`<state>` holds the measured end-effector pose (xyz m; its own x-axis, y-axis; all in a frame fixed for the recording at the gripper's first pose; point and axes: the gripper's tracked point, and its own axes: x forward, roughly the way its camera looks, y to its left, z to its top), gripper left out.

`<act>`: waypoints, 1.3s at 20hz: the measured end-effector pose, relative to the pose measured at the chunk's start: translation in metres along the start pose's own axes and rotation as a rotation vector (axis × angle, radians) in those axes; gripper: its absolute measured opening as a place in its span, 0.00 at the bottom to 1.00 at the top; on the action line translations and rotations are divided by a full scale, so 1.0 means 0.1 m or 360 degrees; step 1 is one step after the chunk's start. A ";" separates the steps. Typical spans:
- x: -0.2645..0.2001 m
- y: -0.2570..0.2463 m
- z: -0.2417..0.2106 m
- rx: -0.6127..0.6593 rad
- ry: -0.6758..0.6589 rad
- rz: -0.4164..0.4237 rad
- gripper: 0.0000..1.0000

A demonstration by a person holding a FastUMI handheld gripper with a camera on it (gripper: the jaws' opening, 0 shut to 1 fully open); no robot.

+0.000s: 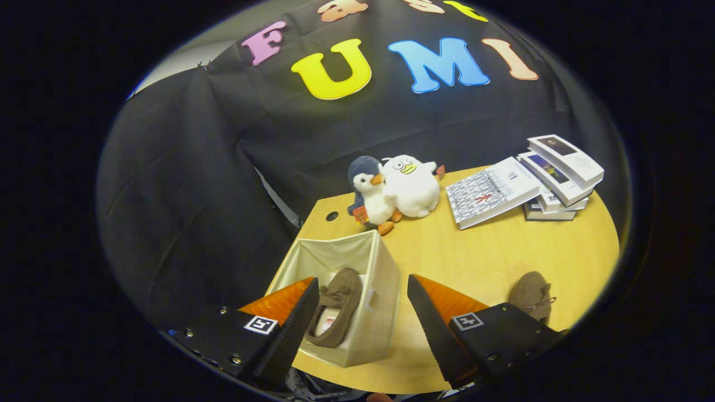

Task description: Open the storage box then place both shoes into the box .Put the left shoe in first, then the right shoe, with the right side of both shoes facing outward in a uniform manner.

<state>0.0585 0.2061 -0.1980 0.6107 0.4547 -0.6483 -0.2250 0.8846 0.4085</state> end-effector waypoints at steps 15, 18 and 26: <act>-0.59 -1.84 -0.35 -0.0194 0.0050 -0.0395 0.98; -0.59 -2.06 -0.55 -0.0180 0.0113 -0.0417 0.98; -0.52 -2.52 -1.12 -0.0159 0.0329 -0.0455 0.98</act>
<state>-0.0013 -0.0293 -0.3392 0.4953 0.1901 -0.8477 -0.1469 0.9800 0.1339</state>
